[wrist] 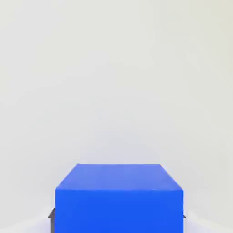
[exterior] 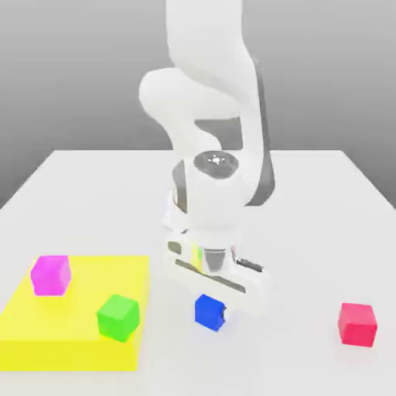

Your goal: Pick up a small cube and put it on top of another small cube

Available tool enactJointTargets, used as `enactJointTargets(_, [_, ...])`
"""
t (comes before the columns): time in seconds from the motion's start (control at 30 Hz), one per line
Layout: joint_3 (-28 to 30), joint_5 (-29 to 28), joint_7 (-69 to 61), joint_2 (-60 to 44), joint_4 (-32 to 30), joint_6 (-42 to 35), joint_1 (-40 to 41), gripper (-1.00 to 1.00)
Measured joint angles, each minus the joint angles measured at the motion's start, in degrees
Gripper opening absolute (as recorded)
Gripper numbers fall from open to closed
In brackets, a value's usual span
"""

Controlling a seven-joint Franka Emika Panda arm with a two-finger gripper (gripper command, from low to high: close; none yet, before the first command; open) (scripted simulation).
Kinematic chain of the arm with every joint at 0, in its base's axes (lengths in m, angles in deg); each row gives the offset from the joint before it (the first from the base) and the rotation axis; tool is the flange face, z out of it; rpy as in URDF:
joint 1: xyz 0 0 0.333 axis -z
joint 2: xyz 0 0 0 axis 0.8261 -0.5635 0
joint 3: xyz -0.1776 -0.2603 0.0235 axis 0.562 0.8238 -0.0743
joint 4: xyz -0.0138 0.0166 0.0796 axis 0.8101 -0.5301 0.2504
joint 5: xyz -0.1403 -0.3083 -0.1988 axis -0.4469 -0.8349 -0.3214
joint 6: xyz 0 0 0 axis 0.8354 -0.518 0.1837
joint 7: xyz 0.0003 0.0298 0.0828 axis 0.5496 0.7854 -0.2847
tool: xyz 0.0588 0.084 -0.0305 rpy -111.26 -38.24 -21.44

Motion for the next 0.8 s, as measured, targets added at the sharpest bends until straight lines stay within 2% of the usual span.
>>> enactJointTargets(0.1, [-2.2, 1.2, -0.9, 3.8, -0.7, -3.1, 1.9, -1.0])
enactJointTargets(0.27, [-6.1, 8.5, -6.2, 13.9, -2.7, -11.2, 3.7, -1.0])
enactJointTargets(0.33, [-3.7, 9.5, -9.1, 17.2, -2.0, -15.2, 3.2, -1.0])
enactJointTargets(0.4, [-0.2, 8.9, -13.4, 19.5, 0.5, -20.0, 8.6, -1.0])
enactJointTargets(0.67, [14.7, 5.5, -31.3, 26.7, 11.6, -38.1, 22.1, -1.0])
enactJointTargets(0.8, [16.9, 7.7, -35.2, 20.5, 11.5, -32.0, 23.1, -1.0])
